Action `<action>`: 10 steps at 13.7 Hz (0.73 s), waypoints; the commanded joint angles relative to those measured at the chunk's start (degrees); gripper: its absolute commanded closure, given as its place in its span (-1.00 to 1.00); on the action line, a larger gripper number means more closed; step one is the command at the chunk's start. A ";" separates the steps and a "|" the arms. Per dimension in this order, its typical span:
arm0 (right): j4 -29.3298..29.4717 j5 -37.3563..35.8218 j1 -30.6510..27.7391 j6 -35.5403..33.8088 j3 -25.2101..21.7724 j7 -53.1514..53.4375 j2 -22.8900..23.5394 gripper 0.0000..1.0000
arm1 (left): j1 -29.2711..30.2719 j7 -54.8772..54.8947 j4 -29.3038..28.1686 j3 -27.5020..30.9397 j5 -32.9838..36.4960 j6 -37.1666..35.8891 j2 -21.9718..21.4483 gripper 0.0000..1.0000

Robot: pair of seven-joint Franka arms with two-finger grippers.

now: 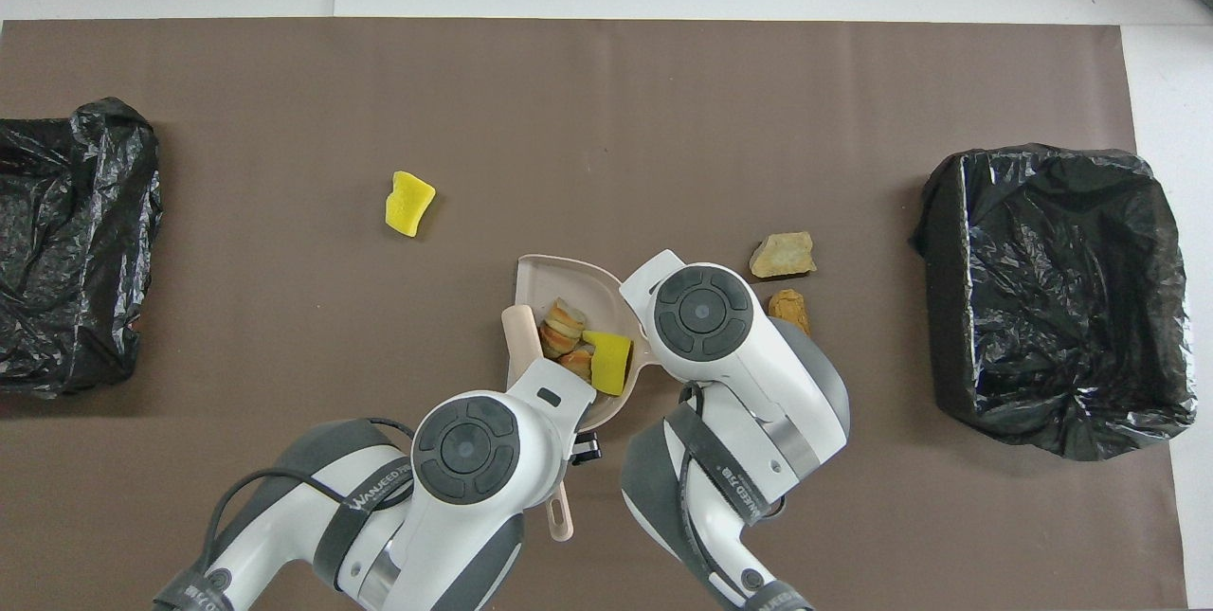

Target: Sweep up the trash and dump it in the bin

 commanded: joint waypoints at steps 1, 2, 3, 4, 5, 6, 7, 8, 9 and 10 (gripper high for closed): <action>-2.03 -1.05 -0.17 1.00 0.22 0.63 -1.10 1.00 | -0.35 2.53 3.07 1.19 -0.46 -4.55 0.51 0.95; -2.03 -1.05 -0.18 1.00 0.22 0.63 -1.19 1.00 | 0.53 4.89 4.82 1.54 -0.02 -7.45 0.77 0.92; -2.03 -1.05 -0.18 1.00 0.22 0.63 -1.10 1.00 | 2.54 7.00 6.58 1.64 0.25 -9.65 1.38 0.91; -2.03 -1.05 -0.18 1.00 0.22 0.63 -1.10 1.00 | 4.30 8.85 7.03 1.64 0.42 -10.28 1.91 0.90; -2.03 -1.05 -0.18 1.00 0.22 0.63 -1.10 1.00 | 5.10 10.78 7.04 1.64 1.82 -10.29 2.09 0.85; -2.03 -1.05 -0.18 1.00 0.22 0.63 -1.10 1.00 | 6.58 12.37 7.21 1.64 4.09 -10.55 2.35 0.82; -2.03 -1.05 -0.18 1.00 0.22 0.63 -1.10 1.00 | 8.43 14.21 8.08 1.64 6.38 -11.08 2.53 0.82; -2.03 -1.05 -0.18 1.00 0.22 0.63 -1.10 1.00 | 10.79 17.88 9.14 1.64 7.79 -11.78 3.14 0.85; -2.03 -1.05 -0.18 1.00 0.22 0.97 -1.10 1.00 | 12.30 22.45 10.54 1.72 9.55 -12.31 4.27 1.00; -2.03 -1.05 -0.18 0.91 0.22 2.02 -1.19 1.00 | 14.40 26.76 12.64 1.72 13.65 -12.66 5.42 1.00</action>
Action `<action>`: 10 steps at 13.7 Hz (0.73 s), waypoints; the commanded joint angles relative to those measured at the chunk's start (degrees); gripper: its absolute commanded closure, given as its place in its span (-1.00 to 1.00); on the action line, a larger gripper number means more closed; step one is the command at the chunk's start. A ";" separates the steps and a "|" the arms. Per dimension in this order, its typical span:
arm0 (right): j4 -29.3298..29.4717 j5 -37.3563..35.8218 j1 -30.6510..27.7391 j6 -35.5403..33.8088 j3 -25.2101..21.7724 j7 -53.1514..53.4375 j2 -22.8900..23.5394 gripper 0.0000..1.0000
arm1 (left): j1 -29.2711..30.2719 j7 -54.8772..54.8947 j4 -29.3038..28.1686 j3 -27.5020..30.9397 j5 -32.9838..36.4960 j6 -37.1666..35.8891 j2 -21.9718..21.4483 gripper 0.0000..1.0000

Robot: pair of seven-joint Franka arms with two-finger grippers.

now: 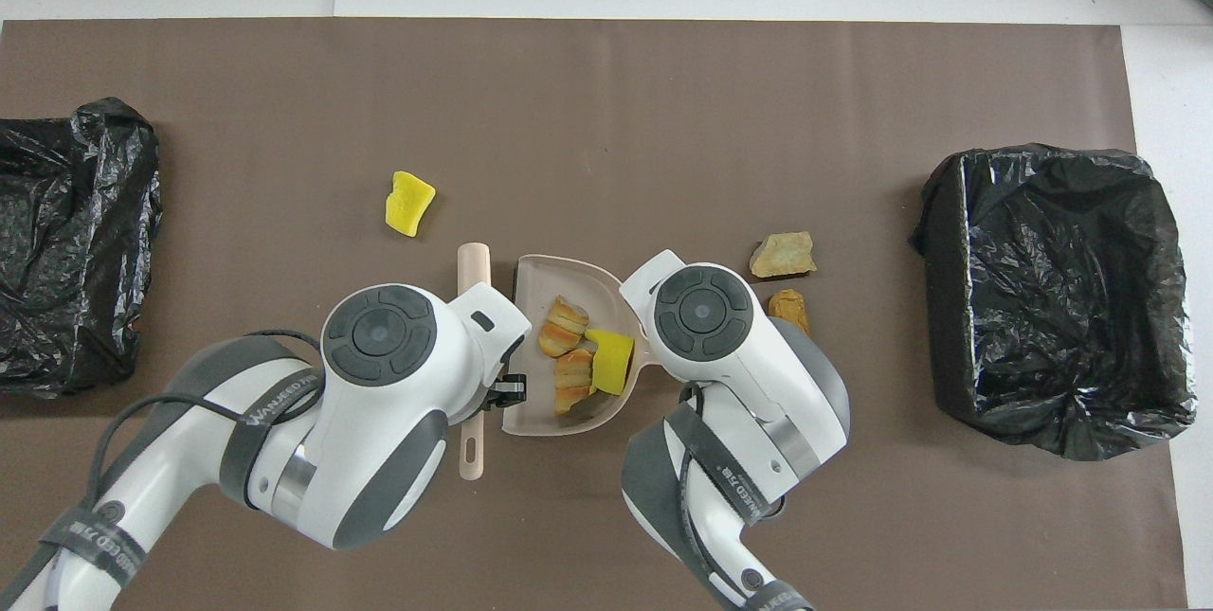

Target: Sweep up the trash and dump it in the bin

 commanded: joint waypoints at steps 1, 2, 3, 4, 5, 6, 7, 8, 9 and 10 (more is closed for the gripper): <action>-2.02 -1.05 -0.09 0.74 0.22 3.79 -1.19 1.00 | 6.35 9.15 7.15 -0.52 6.77 -3.54 4.44 1.00; -2.02 -1.05 -0.08 0.56 0.22 4.33 -1.19 1.00 | 8.47 12.75 9.18 -0.52 7.14 -3.81 6.02 1.00; -1.75 -1.05 0.00 -0.57 0.22 4.43 -1.19 1.00 | 10.50 16.09 10.94 -0.44 7.14 -3.72 7.17 1.00; -1.23 -1.05 0.09 -2.67 0.22 4.60 -1.27 1.00 | 12.69 19.34 11.74 -0.44 7.40 -3.11 8.05 1.00; -1.14 -1.31 0.26 -4.08 0.22 5.12 -1.36 1.00 | 14.80 23.38 13.05 -0.52 7.49 -2.85 9.54 1.00; -1.05 -1.75 0.27 -4.36 0.31 5.65 -1.45 1.00 | 16.56 26.46 15.59 -0.52 7.32 -2.84 11.99 1.00; -1.05 -1.92 0.35 -4.36 0.40 5.74 -1.54 1.00 | 18.32 29.28 18.05 -0.52 7.14 -2.67 14.97 1.00; -1.05 -1.93 0.88 -4.36 0.31 5.75 -1.63 1.00 | 20.34 32.96 20.07 -0.70 7.23 -2.67 17.09 1.00; -1.14 -1.93 1.23 -4.45 0.31 5.75 -1.71 1.00 | 21.14 37.35 20.70 -0.61 7.23 -2.49 17.81 1.00; -1.14 -2.01 1.58 -4.62 0.31 5.92 -1.89 1.00 | 21.59 41.22 20.71 -0.52 7.40 -1.01 18.08 1.00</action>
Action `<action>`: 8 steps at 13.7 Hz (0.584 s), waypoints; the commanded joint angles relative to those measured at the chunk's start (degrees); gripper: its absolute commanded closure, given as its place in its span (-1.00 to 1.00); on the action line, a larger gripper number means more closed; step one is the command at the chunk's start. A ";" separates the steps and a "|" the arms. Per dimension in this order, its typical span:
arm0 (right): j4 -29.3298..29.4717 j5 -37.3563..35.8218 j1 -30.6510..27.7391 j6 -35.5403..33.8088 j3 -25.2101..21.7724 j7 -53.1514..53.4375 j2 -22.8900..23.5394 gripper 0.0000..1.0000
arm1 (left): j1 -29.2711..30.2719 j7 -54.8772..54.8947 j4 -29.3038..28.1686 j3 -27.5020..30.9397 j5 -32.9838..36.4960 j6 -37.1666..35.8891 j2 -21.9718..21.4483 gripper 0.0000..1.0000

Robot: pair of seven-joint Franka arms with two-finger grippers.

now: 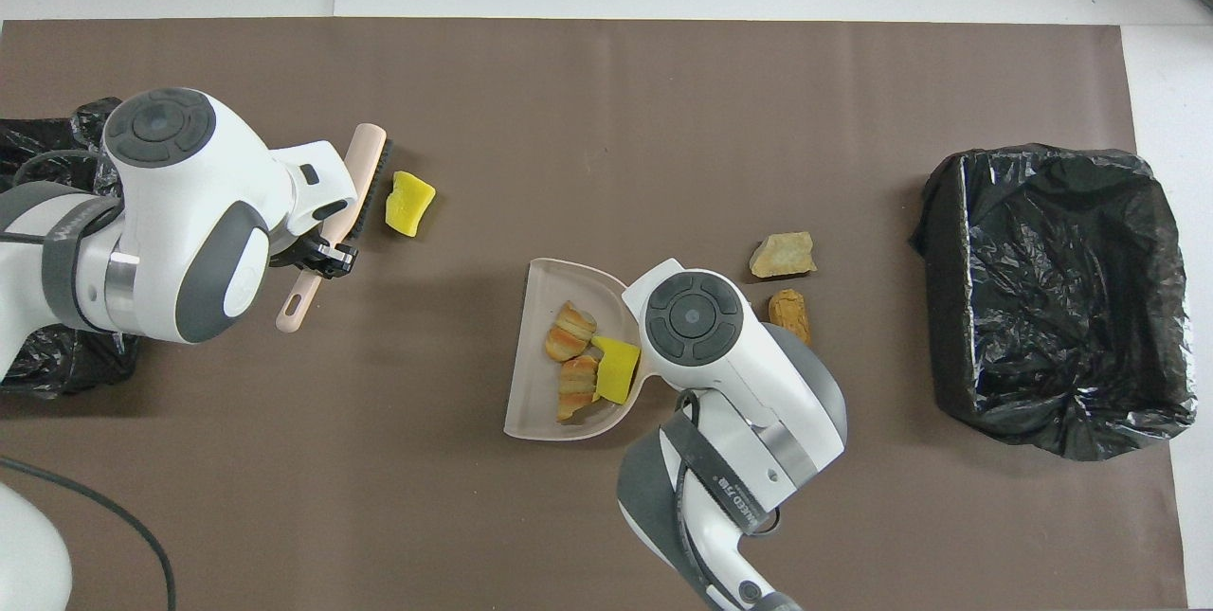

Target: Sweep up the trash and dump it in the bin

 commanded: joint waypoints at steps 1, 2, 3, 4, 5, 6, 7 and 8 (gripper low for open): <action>-0.93 -1.67 0.84 -1.86 0.11 2.61 -1.33 1.00 | 1.91 9.52 3.09 -0.72 0.69 2.35 2.87 1.00; -0.93 -2.28 0.92 -2.22 0.20 3.23 -1.59 1.00 | 1.91 11.65 2.65 -0.81 0.51 2.46 2.87 1.00; -1.02 -2.38 1.45 -2.48 0.11 4.02 -1.68 1.00 | 1.74 12.11 2.30 -0.90 0.42 2.02 2.70 1.00; -1.28 -2.38 1.63 -2.66 0.20 4.90 -1.85 1.00 | 1.39 12.20 1.43 -1.16 0.33 1.84 2.43 1.00; -1.89 -2.38 1.63 -2.66 0.20 5.86 -2.46 1.00 | 1.04 12.29 0.37 -1.43 0.25 0.88 2.17 1.00; -2.42 -2.38 1.71 -2.66 0.20 6.57 -2.82 1.00 | 0.95 12.90 -0.86 -1.60 0.16 -0.34 1.47 1.00; -2.77 -2.38 2.50 -2.66 0.20 6.66 -2.99 1.00 | 0.42 14.12 -2.35 -1.95 0.07 -1.40 0.42 1.00; -3.04 -2.38 2.68 -2.66 0.20 6.66 -3.17 1.00 | -1.06 14.48 -4.36 -2.04 -0.37 -1.76 -0.89 1.00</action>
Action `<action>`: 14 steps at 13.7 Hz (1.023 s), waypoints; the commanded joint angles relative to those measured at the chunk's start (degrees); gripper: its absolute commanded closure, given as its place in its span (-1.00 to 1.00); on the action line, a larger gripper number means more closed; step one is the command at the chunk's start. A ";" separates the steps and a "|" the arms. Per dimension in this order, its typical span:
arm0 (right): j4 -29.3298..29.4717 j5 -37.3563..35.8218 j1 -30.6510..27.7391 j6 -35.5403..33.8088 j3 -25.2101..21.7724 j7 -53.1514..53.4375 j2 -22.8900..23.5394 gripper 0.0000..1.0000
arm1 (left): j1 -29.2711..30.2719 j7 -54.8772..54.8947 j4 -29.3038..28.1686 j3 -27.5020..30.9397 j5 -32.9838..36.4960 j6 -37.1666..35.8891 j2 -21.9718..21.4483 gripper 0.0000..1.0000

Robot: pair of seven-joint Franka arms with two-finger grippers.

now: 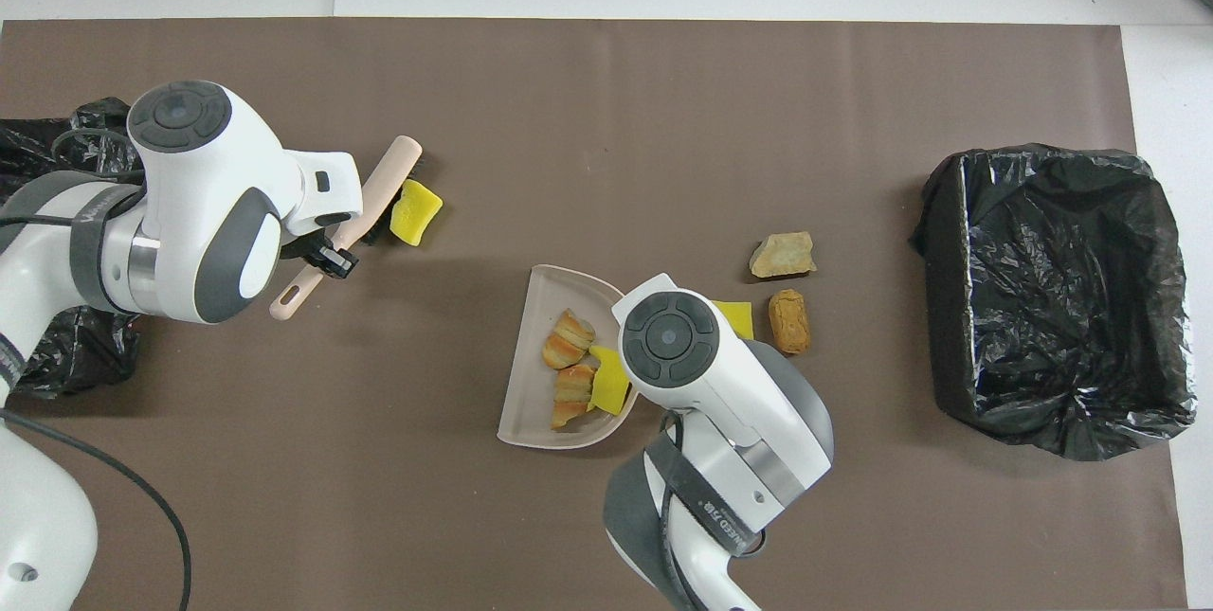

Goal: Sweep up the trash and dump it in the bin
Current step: 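Sweep the far sponge and scraps into the dustpan with the brush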

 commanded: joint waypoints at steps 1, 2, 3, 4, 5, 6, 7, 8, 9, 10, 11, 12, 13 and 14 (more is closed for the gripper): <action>-2.57 -1.65 0.71 -0.54 0.15 1.82 -2.20 1.00 | -3.75 1.65 -6.99 0.33 -1.50 -1.42 -4.58 1.00; -2.58 -1.65 0.71 -0.54 0.15 1.82 -2.20 1.00 | -5.33 1.21 -9.37 0.33 -2.74 -1.77 -6.25 1.00; -2.58 -1.65 0.71 -0.54 0.15 1.82 -2.20 1.00 | -7.61 0.60 -12.09 0.42 -3.53 -1.95 -7.83 1.00; -2.58 -1.65 0.71 -0.54 0.15 1.82 -2.20 1.00 | -9.81 -1.41 -14.38 0.42 -4.06 -1.95 -9.50 1.00; -2.58 -1.65 0.71 -0.54 0.15 1.82 -2.20 1.00 | -11.66 -4.39 -16.66 0.42 -4.68 -2.03 -10.91 1.00; -2.58 -1.65 0.71 -0.54 0.15 1.82 -2.20 1.00 | -14.55 -6.85 -18.86 0.42 -5.64 -2.03 -12.67 1.00; -2.58 -1.65 0.71 -0.54 0.15 1.82 -2.20 1.00 | -16.40 -8.71 -19.67 0.42 -6.61 -2.03 -13.55 1.00; -2.58 -1.65 0.71 -0.54 0.15 1.82 -2.20 1.00 | -18.08 -11.25 -19.67 0.42 -7.83 -2.12 -13.91 1.00; -2.58 -1.65 0.71 -0.54 0.15 1.82 -2.12 1.00 | -19.14 -13.88 -19.59 0.42 -10.19 -2.30 -14.09 1.00; -2.58 -1.65 0.71 -0.54 0.15 1.82 -2.20 1.00 | -20.37 -17.22 -19.41 0.42 -12.39 -2.39 -14.35 1.00; -2.58 -1.65 0.71 -0.54 0.15 1.82 -2.12 1.00 | -21.60 -21.34 -19.24 0.42 -13.37 -2.39 -14.44 1.00; -2.58 -1.65 0.71 -0.54 0.15 1.82 -2.12 1.00 | -22.65 -24.69 -18.71 0.42 -13.56 -2.30 -14.27 1.00; -2.58 -1.65 0.71 -0.54 0.15 1.82 -2.12 1.00 | -22.75 -26.90 -18.10 0.42 -13.65 -2.39 -14.35 1.00; -2.58 -1.65 0.71 -0.54 0.15 1.82 -2.12 1.00 | -22.75 -28.31 -17.31 0.51 -13.73 -2.91 -14.44 1.00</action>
